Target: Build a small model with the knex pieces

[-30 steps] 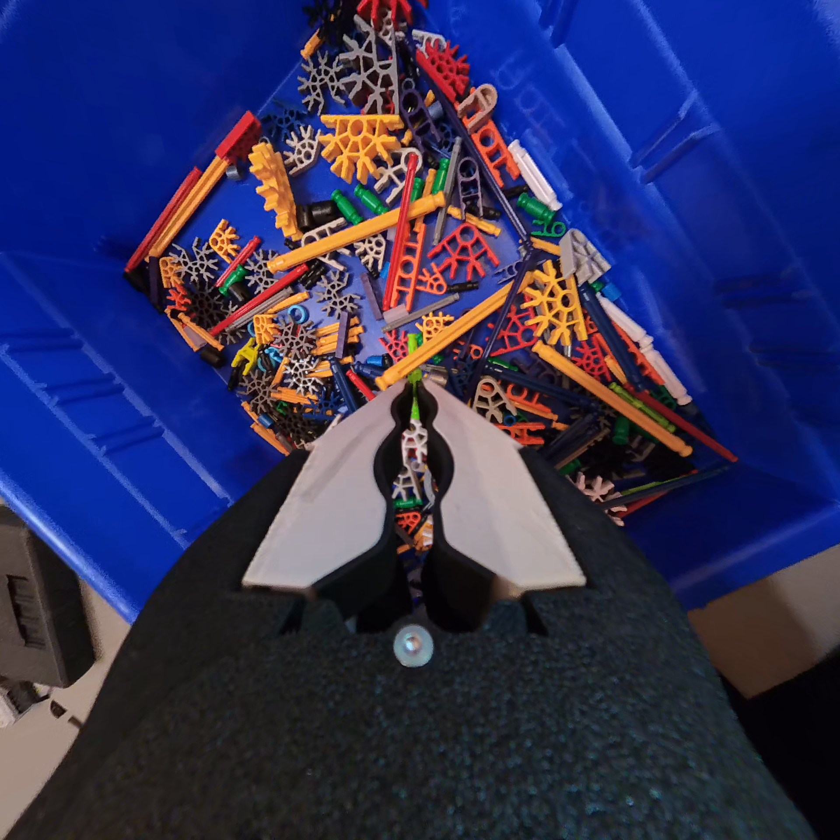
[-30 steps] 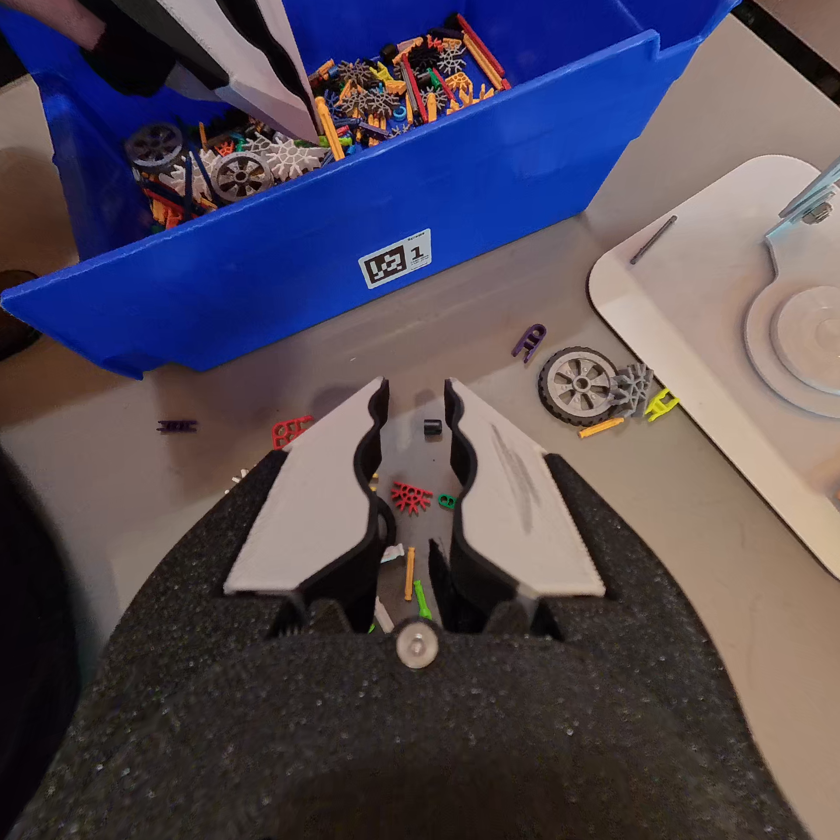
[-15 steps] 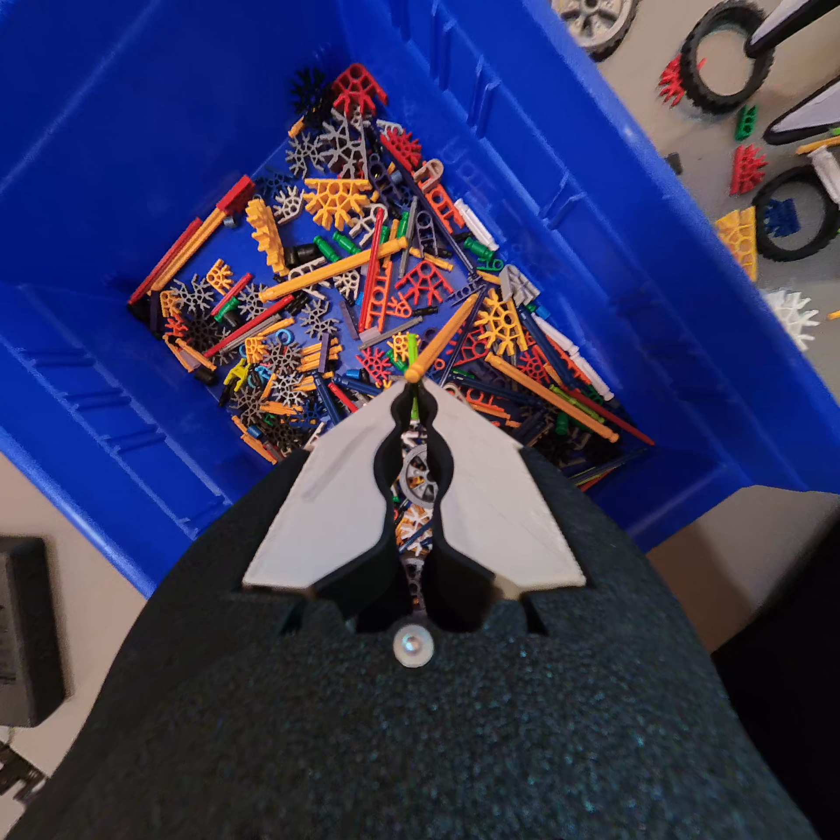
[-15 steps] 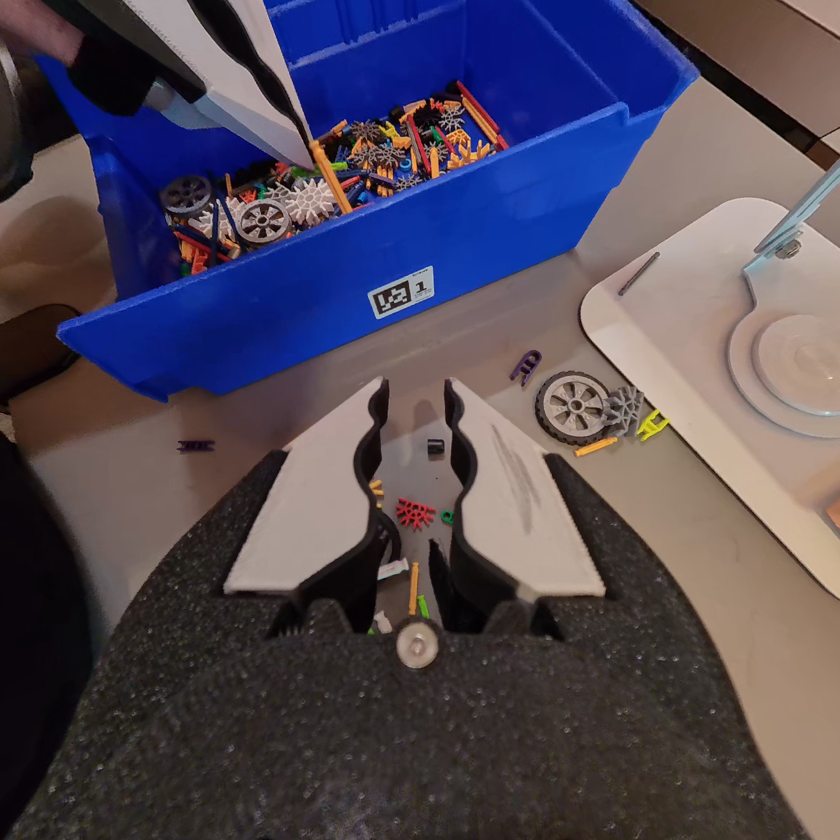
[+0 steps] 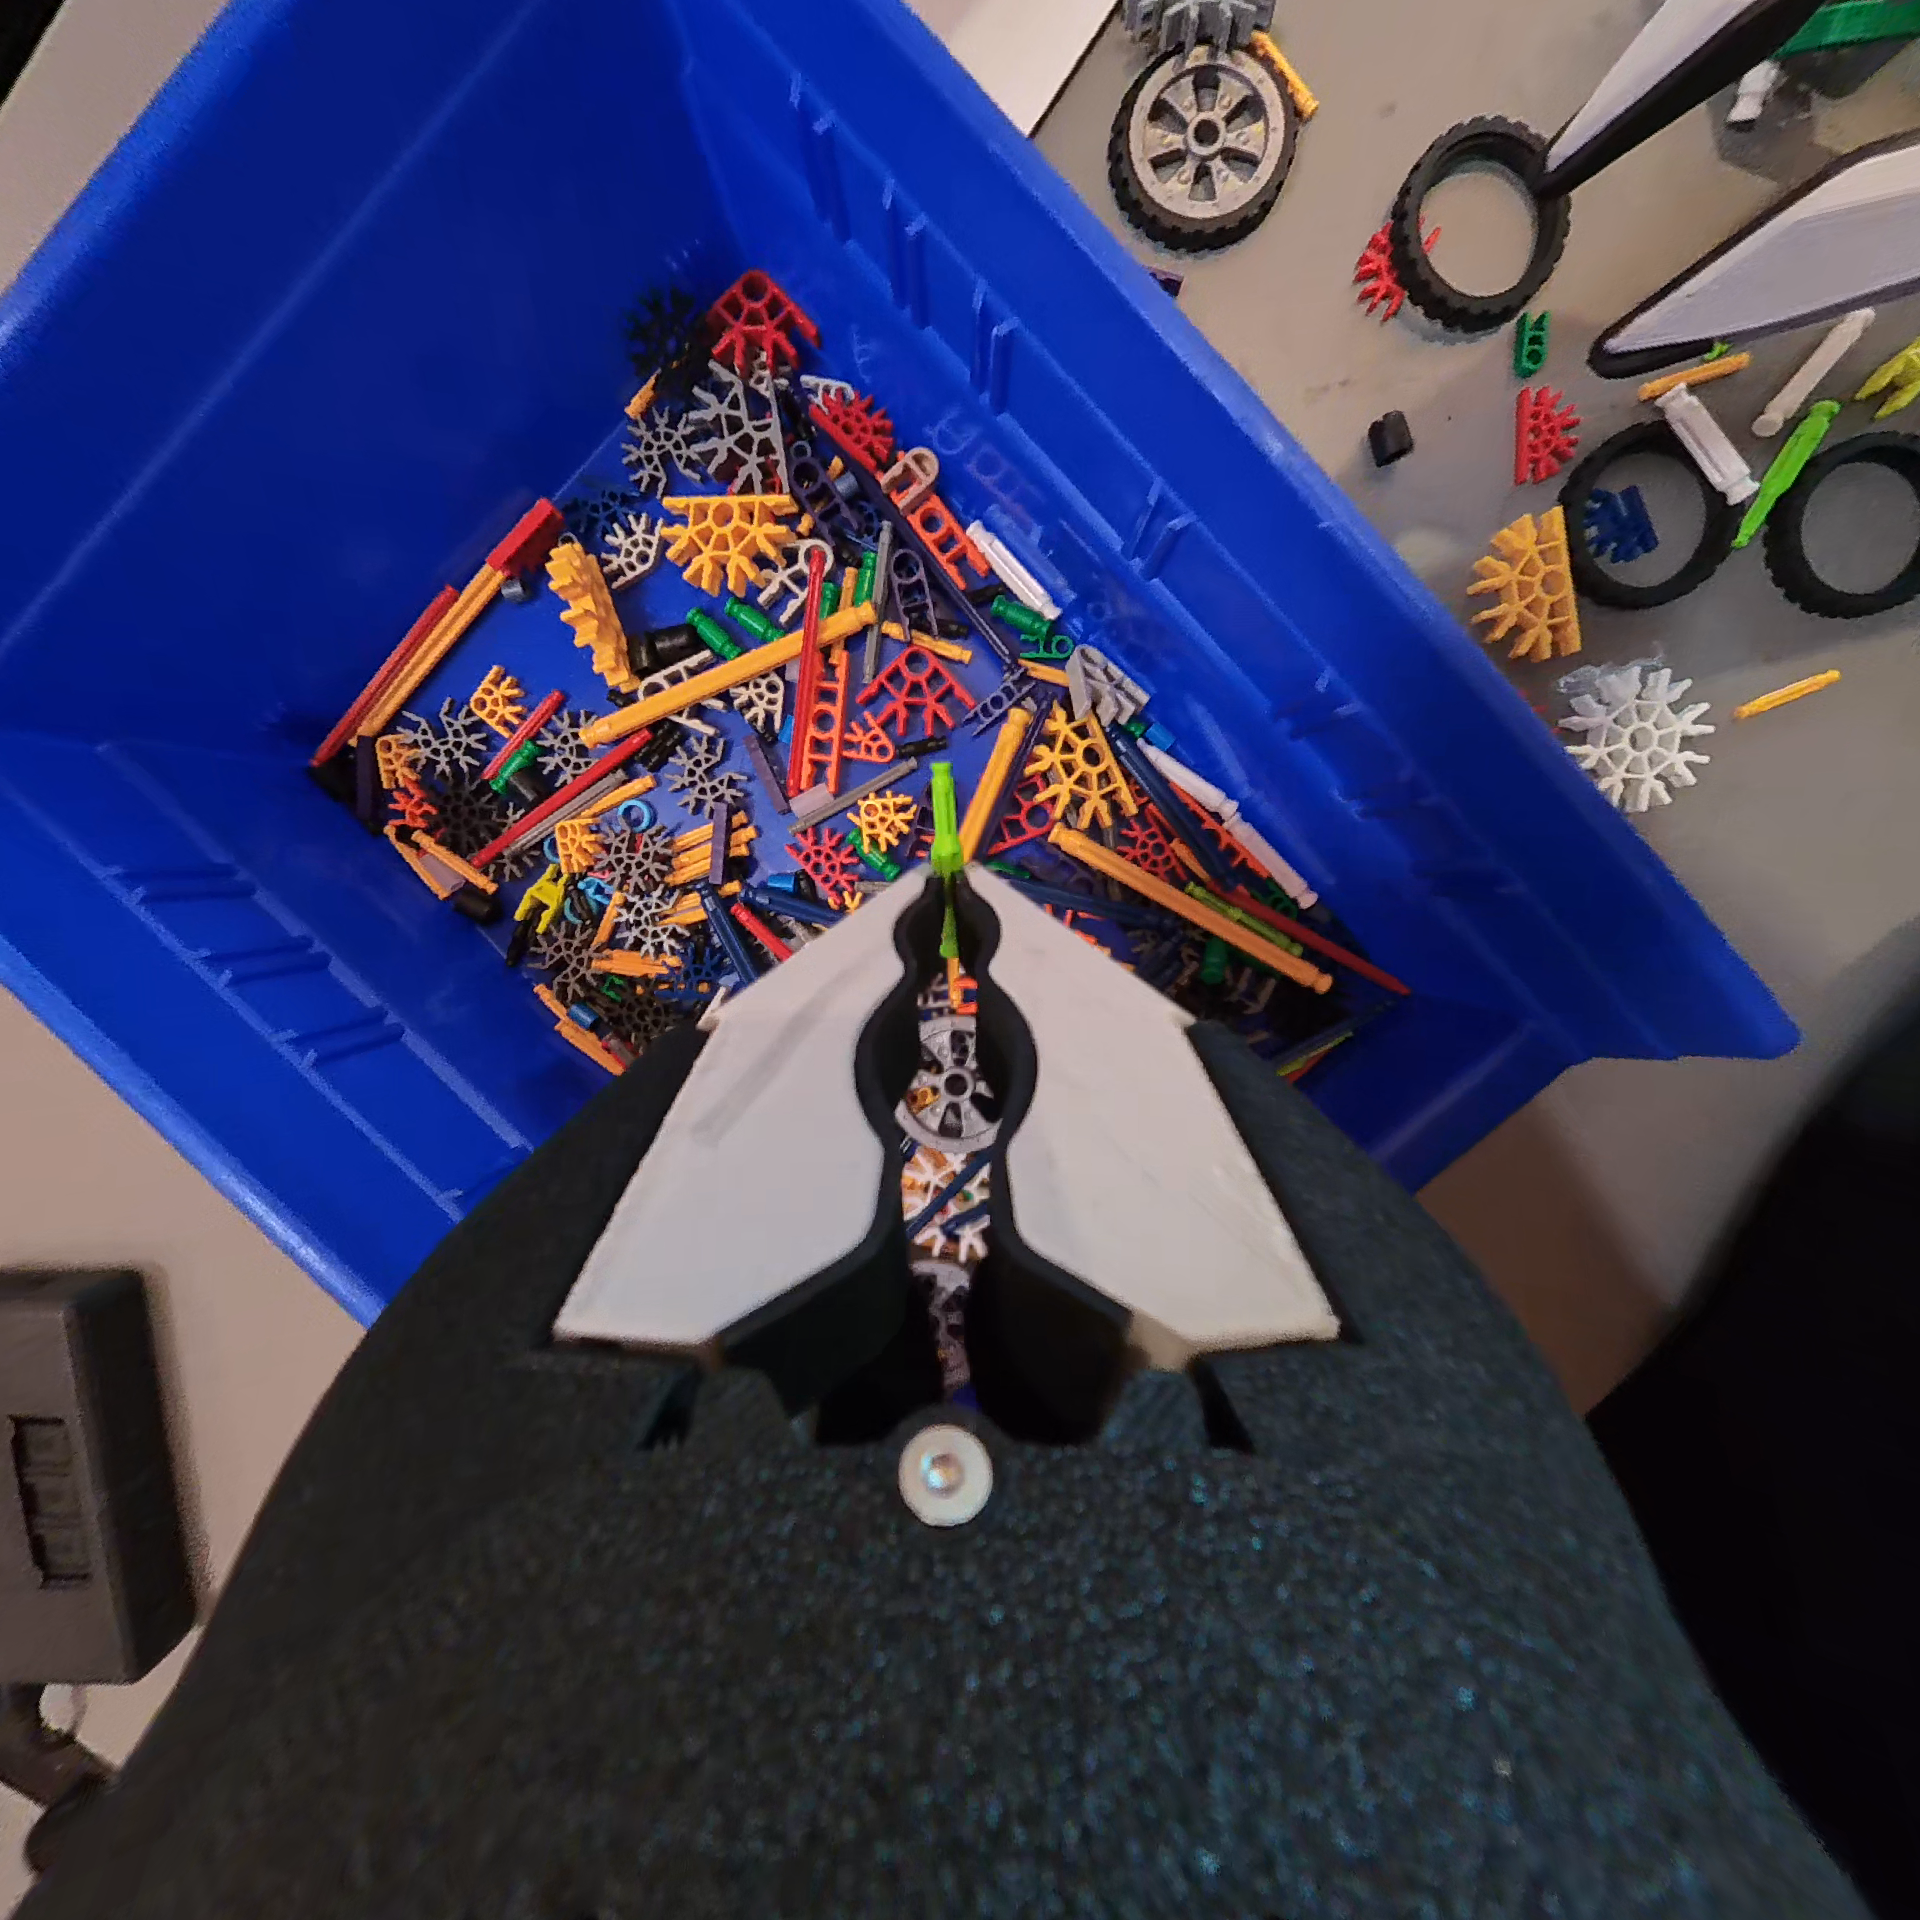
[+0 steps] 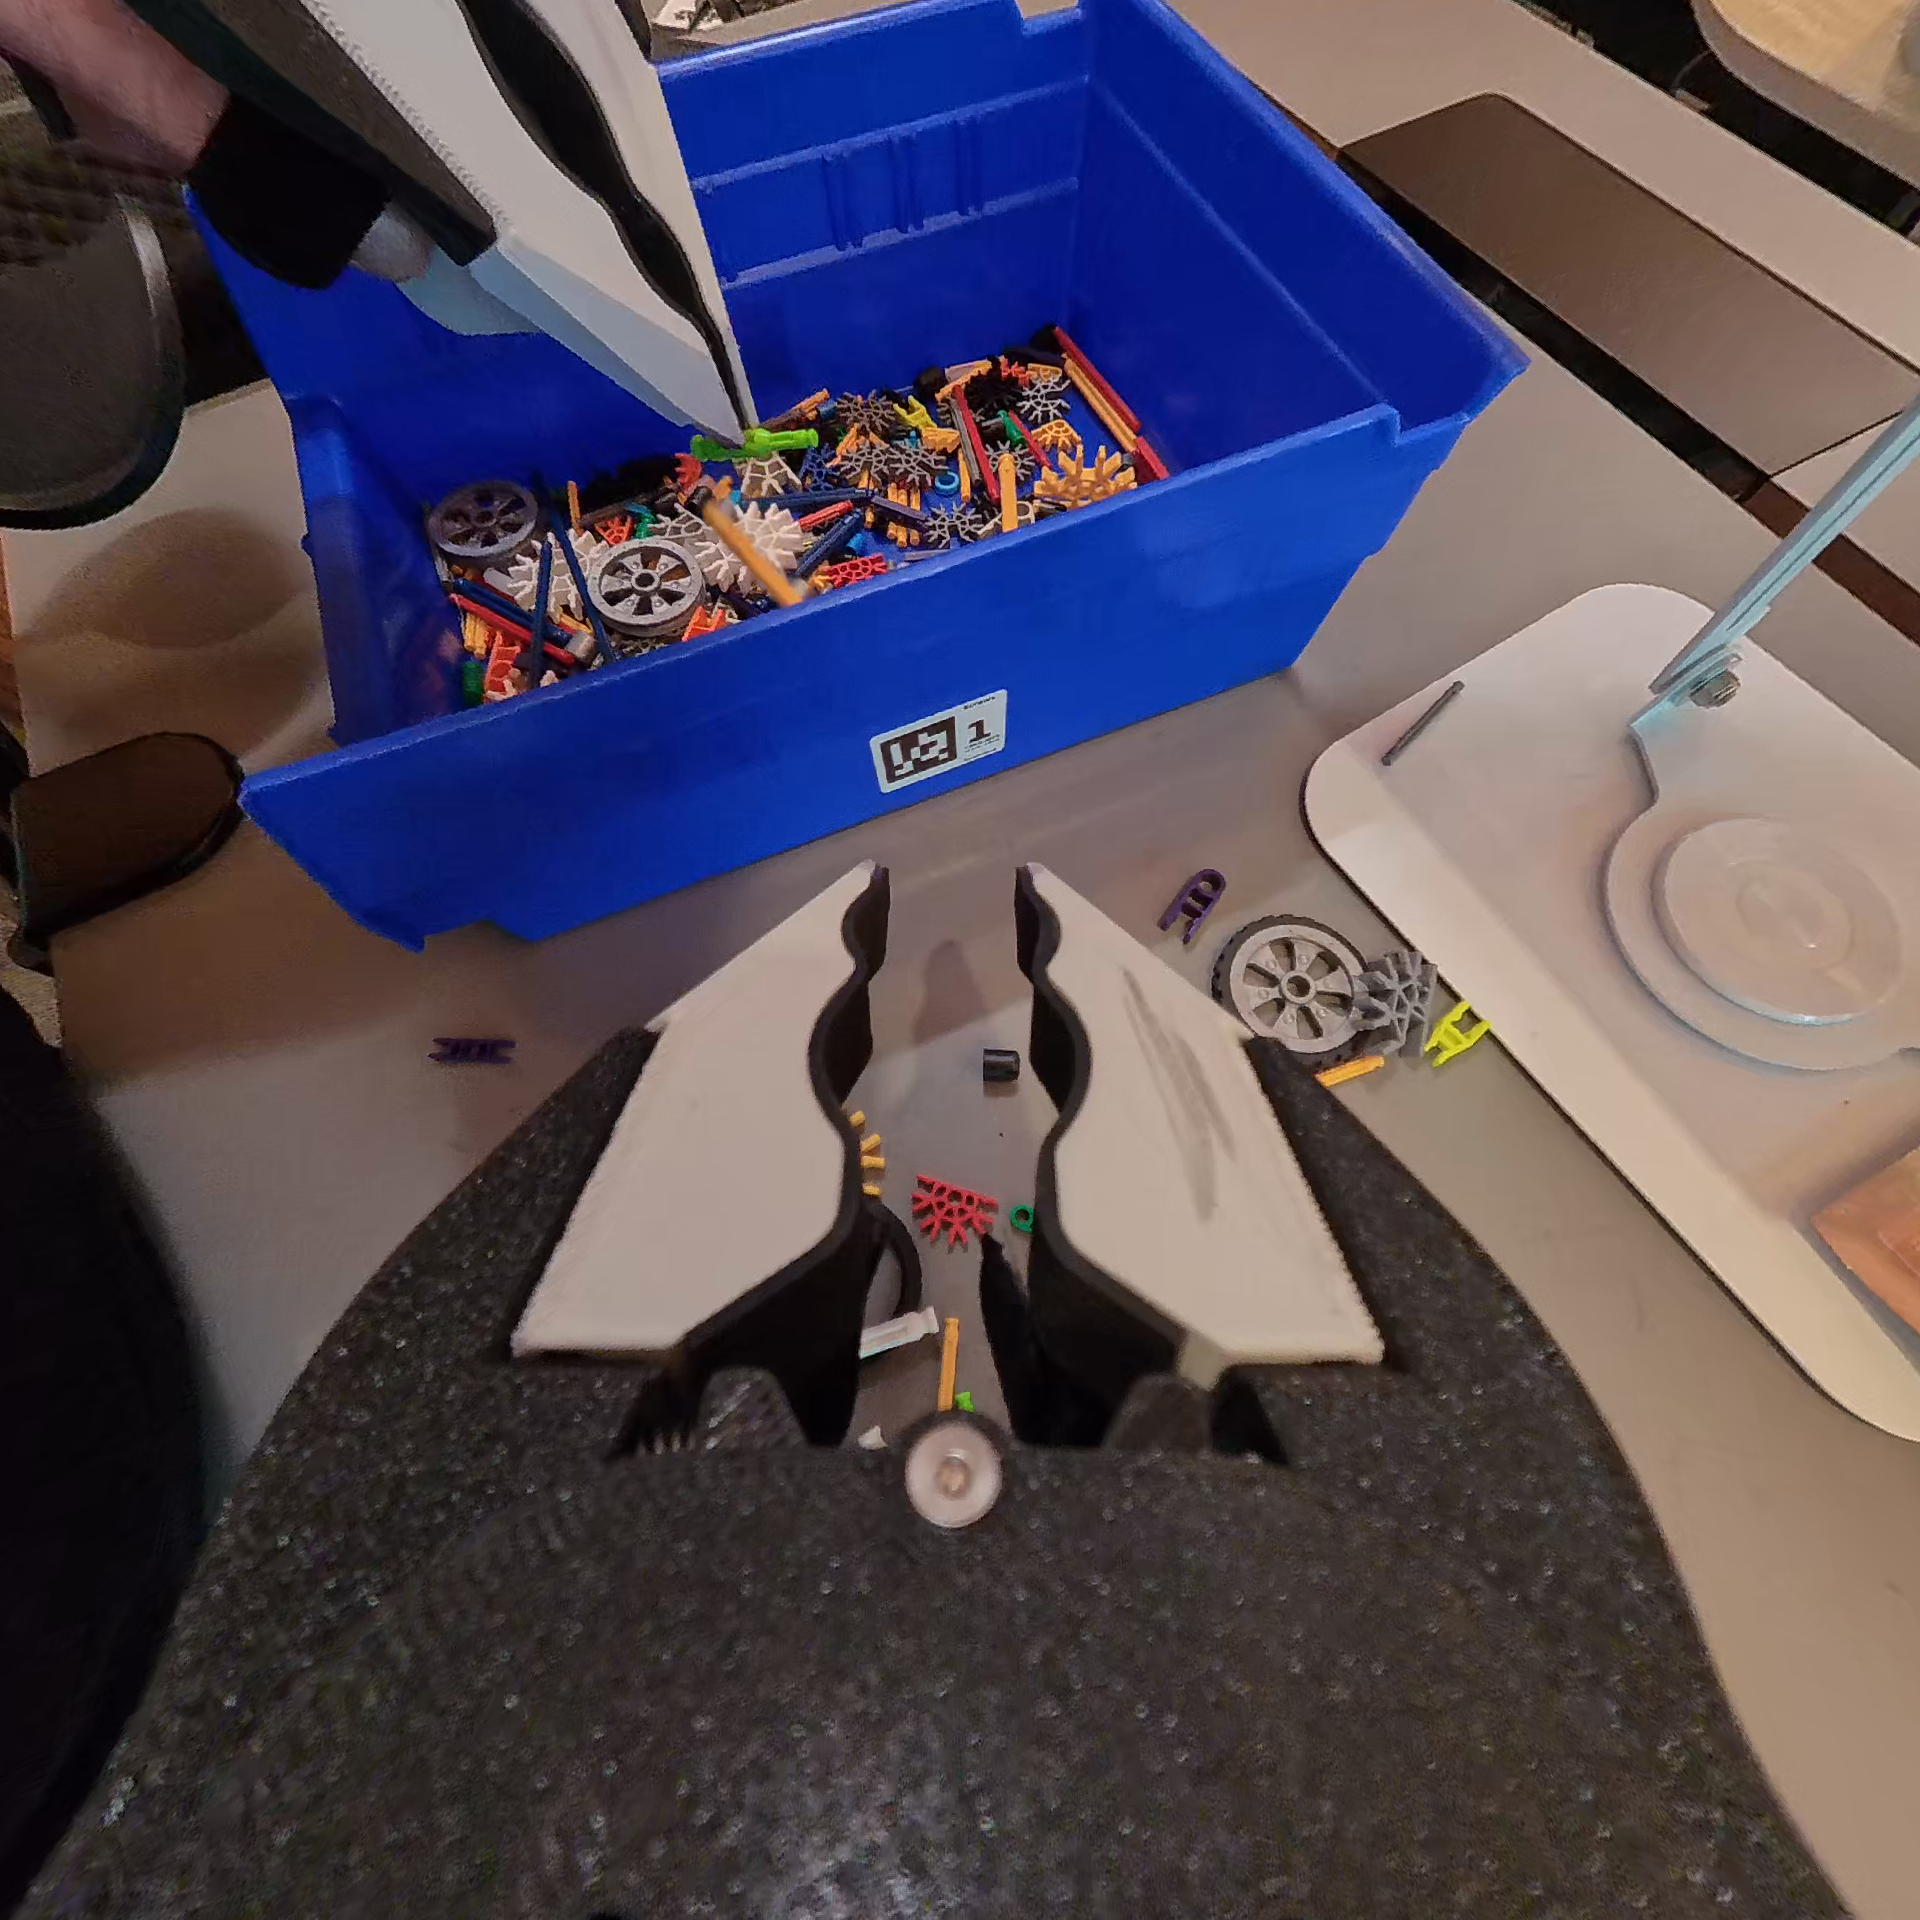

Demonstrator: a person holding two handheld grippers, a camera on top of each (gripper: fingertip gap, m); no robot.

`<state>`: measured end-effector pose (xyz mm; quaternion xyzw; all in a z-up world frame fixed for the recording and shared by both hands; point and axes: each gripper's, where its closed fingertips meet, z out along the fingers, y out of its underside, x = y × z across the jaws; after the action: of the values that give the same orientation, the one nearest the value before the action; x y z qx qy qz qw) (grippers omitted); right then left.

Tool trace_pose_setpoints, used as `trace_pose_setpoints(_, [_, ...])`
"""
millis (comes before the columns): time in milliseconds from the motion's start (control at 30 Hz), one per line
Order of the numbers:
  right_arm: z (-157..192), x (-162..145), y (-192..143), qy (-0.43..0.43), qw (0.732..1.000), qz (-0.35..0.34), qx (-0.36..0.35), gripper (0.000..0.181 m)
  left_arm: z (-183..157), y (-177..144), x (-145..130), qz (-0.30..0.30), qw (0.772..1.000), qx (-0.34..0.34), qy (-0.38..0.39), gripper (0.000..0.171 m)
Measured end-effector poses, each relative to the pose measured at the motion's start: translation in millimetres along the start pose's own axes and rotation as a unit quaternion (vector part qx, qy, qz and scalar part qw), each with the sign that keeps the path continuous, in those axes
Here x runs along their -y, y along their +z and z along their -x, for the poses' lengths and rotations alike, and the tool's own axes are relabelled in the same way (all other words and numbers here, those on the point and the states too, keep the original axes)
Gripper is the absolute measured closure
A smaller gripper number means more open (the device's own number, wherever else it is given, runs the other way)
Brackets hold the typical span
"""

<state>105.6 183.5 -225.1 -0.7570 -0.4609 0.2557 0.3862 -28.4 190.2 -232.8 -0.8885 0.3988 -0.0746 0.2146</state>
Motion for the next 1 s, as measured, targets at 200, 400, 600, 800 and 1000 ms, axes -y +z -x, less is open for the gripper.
trace_pose_setpoints(200, [9,-1,-2,-0.019,1.000,0.002,0.007,0.157,-1,-3,-9,0.018,1.000,0.001,0.013,0.171])
trace_pose_setpoints(400, [29,7,-6,-0.028,0.999,-0.021,0.022,0.157,-10,-13,-2,-0.010,1.000,-0.012,0.024,0.171])
trace_pose_setpoints(600, [54,16,-6,-0.017,0.998,-0.049,0.040,0.157,-20,-25,17,-0.043,0.998,-0.015,0.045,0.171])
trace_pose_setpoints(800, [61,25,-11,0.031,0.995,-0.082,0.047,0.157,-52,-31,44,-0.092,0.991,-0.045,0.088,0.171])
trace_pose_setpoints(1000, [51,29,-17,0.109,0.986,-0.110,0.055,0.157,-83,-28,60,-0.127,0.980,-0.065,0.136,0.171])
